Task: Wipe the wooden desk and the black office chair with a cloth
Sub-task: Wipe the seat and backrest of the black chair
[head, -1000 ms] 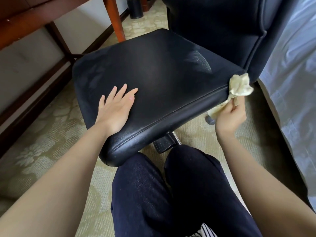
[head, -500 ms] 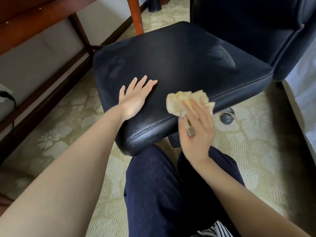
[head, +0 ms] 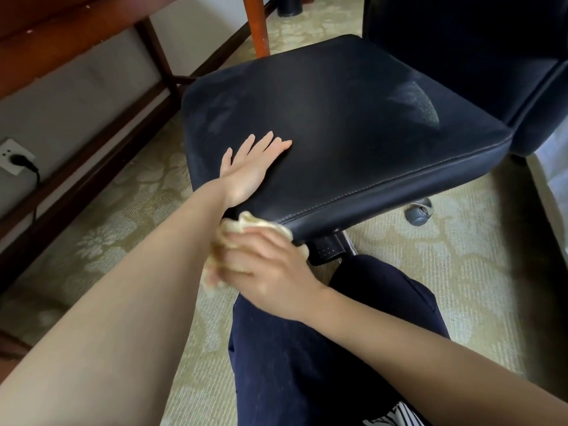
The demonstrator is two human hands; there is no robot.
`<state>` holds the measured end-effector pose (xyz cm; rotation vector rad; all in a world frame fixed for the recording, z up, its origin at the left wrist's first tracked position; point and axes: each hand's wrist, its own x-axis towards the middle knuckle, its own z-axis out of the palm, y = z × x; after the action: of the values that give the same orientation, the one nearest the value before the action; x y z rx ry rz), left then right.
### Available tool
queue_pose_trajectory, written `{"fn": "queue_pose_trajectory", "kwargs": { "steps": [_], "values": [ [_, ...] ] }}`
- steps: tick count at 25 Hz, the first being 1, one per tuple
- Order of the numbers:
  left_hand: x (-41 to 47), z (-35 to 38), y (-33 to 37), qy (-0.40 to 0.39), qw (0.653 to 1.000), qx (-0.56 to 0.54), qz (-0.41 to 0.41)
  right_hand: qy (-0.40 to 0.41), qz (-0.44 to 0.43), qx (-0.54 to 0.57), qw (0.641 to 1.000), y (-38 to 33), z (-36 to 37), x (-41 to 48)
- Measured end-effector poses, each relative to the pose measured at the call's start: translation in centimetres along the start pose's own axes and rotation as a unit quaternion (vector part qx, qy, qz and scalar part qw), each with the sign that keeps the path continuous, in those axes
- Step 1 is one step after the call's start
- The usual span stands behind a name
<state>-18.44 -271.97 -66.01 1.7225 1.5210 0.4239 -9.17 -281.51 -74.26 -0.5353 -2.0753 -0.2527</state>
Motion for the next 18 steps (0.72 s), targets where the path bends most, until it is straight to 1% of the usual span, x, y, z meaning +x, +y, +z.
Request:
{"fn": "queue_pose_trajectory", "kwargs": {
  "steps": [1,2,3,4,5,6,8,10,15,17,18],
  "values": [
    [0.2,0.1,-0.3,0.012,0.999,0.045,0.009,-0.023,-0.043,-0.010,0.999,-0.2,0.3,0.0],
    [0.6,0.2,-0.8,0.038,0.992,0.120,0.023,-0.044,-0.078,-0.019,0.996,-0.1,0.3,-0.1],
    [0.8,0.4,-1.3,0.071,0.976,0.205,0.036,-0.058,-0.106,-0.022,0.992,0.3,0.1,-0.4],
    [1.0,0.6,-1.6,0.103,0.957,0.267,0.047,-0.067,-0.126,-0.023,0.990,0.9,-0.3,-0.8],
    [1.1,0.7,-1.8,0.124,0.946,0.296,0.054,-0.075,-0.142,-0.025,0.987,1.6,-0.9,-1.4],
    [1.2,0.8,-2.0,0.134,0.942,0.301,0.056,-0.082,-0.153,-0.026,0.985,2.5,-1.7,-2.0],
    [1.2,0.7,-2.1,0.132,0.947,0.287,0.061,-0.082,-0.152,-0.037,0.984,4.6,-3.7,-3.7],
    [1.3,0.6,-2.2,0.131,0.944,0.297,0.064,-0.074,-0.120,-0.059,0.988,7.0,-6.3,-5.5],
    [1.3,0.6,-2.4,0.132,0.938,0.314,0.066,-0.060,-0.001,-0.098,0.993,11.0,-11.0,-8.3],
    [1.4,0.6,-2.5,0.135,0.941,0.304,0.068,-0.025,0.078,-0.115,0.990,12.2,-12.5,-8.7],
    [1.4,0.6,-2.6,0.138,0.940,0.304,0.069,0.012,0.140,-0.122,0.983,12.7,-13.2,-8.8]
  ]
}}
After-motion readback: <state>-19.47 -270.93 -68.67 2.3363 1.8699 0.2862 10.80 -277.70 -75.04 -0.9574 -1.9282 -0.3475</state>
